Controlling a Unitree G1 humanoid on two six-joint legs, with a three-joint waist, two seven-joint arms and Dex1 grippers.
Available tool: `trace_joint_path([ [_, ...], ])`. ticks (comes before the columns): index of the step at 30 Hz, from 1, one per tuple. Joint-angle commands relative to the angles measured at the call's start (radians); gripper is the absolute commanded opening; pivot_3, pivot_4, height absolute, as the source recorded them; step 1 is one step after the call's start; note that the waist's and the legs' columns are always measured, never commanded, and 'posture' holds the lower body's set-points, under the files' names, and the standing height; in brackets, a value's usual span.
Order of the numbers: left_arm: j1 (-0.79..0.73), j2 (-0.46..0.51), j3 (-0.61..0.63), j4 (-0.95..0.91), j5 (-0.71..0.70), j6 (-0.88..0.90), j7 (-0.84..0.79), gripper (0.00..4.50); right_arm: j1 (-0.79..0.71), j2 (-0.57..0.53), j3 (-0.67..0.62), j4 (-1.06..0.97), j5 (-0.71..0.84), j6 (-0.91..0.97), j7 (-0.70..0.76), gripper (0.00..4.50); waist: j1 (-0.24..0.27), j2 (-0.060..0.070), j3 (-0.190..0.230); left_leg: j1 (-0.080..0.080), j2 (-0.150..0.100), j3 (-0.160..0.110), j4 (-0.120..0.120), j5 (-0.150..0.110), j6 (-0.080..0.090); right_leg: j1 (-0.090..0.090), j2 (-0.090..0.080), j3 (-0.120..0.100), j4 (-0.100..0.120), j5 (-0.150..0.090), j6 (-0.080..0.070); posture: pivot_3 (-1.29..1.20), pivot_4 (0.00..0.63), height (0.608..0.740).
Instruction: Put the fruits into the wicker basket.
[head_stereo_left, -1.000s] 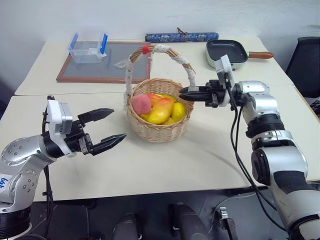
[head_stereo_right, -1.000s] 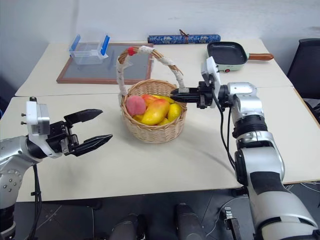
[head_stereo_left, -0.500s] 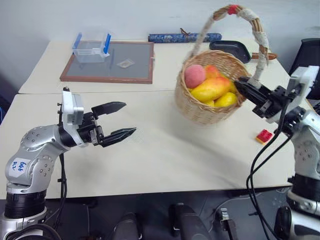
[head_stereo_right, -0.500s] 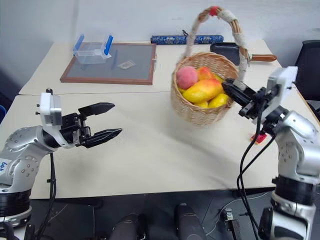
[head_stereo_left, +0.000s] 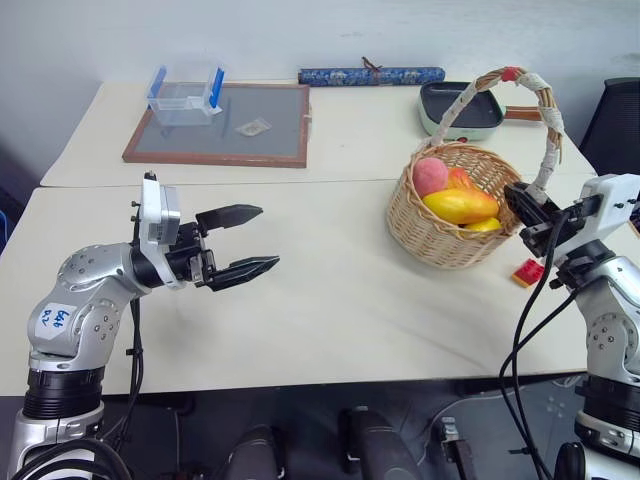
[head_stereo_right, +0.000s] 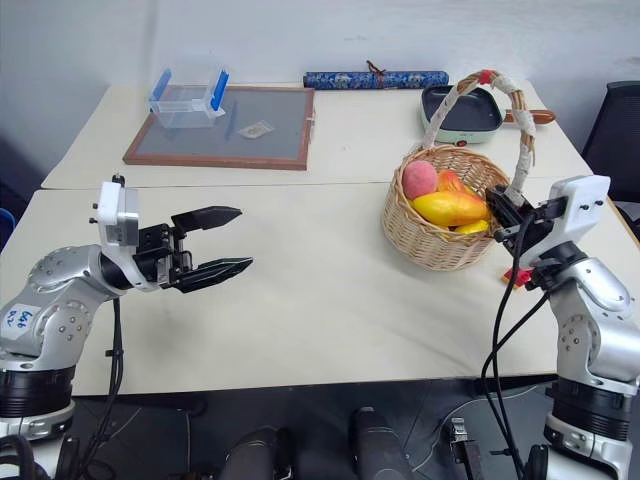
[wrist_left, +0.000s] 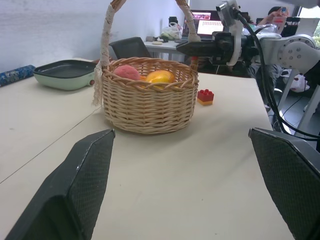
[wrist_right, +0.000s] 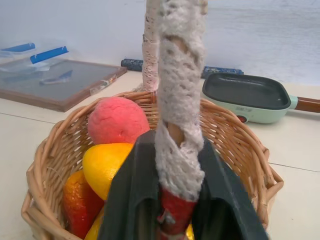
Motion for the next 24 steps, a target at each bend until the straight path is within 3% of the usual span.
trace_joint_path([
  [1, 0.020, 0.033, 0.016, 0.001, 0.013, -0.008, -0.029, 4.50, -0.011, -0.046, -0.013, -0.048, 0.003, -0.023, 0.005, 2.35, 0.000, 0.000, 0.000, 0.000, 0.000, 0.000, 0.000, 0.000, 0.000, 0.000, 0.000, 0.000, 0.000, 0.000, 0.000, 0.00, 0.150, 0.740],
  [4, 0.040, 0.044, 0.024, 0.022, 0.037, -0.025, -0.032, 4.50, 0.038, -0.076, -0.057, -0.075, 0.051, -0.045, 0.070, 3.30, 0.002, 0.000, 0.000, 0.000, 0.000, 0.000, 0.000, 0.000, 0.000, 0.000, 0.000, 0.000, 0.000, 0.000, 0.000, 0.00, 0.150, 0.740],
  [7, 0.140, 0.089, 0.049, 0.053, 0.086, -0.059, -0.066, 4.50, 0.172, -0.142, -0.136, -0.103, 0.126, -0.084, 0.256, 4.34, 0.008, 0.000, 0.000, 0.000, 0.000, -0.001, -0.002, 0.000, 0.000, 0.000, 0.000, -0.001, -0.001, 0.000, 0.000, 0.00, 0.150, 0.740],
  [14, 0.475, 0.132, 0.148, 0.040, 0.201, -0.192, -0.081, 4.50, 0.375, -0.267, -0.190, -0.091, 0.147, -0.180, 0.533, 4.34, -0.004, 0.000, 0.000, 0.002, 0.000, 0.001, -0.002, -0.001, 0.002, 0.002, -0.003, 0.000, -0.003, 0.000, 0.000, 0.00, 0.150, 0.740],
  [17, 0.577, 0.093, 0.194, 0.003, 0.213, -0.250, -0.050, 4.50, 0.429, -0.271, -0.115, -0.053, 0.051, -0.369, 0.670, 4.34, -0.004, -0.001, 0.000, 0.012, 0.001, -0.001, -0.004, -0.005, 0.005, 0.011, -0.004, -0.001, -0.004, -0.001, -0.002, 0.00, 0.150, 0.740],
  [19, 0.628, 0.059, 0.210, -0.030, 0.248, -0.291, -0.003, 4.50, 0.438, -0.246, -0.073, -0.050, 0.107, -0.318, 0.704, 4.43, -0.001, -0.003, -0.002, 0.016, 0.002, -0.002, -0.005, -0.009, 0.006, 0.017, -0.003, -0.002, -0.007, -0.001, -0.002, 0.00, 0.150, 0.740],
  [24, 0.705, -0.001, 0.218, -0.101, 0.278, -0.311, 0.074, 4.50, 0.377, -0.196, 0.089, 0.046, 0.036, -0.472, 0.800, 4.43, 0.005, -0.004, -0.002, 0.016, 0.003, -0.003, -0.004, -0.009, 0.008, 0.018, -0.006, -0.002, -0.008, -0.001, -0.002, 0.00, 0.150, 0.740],
])
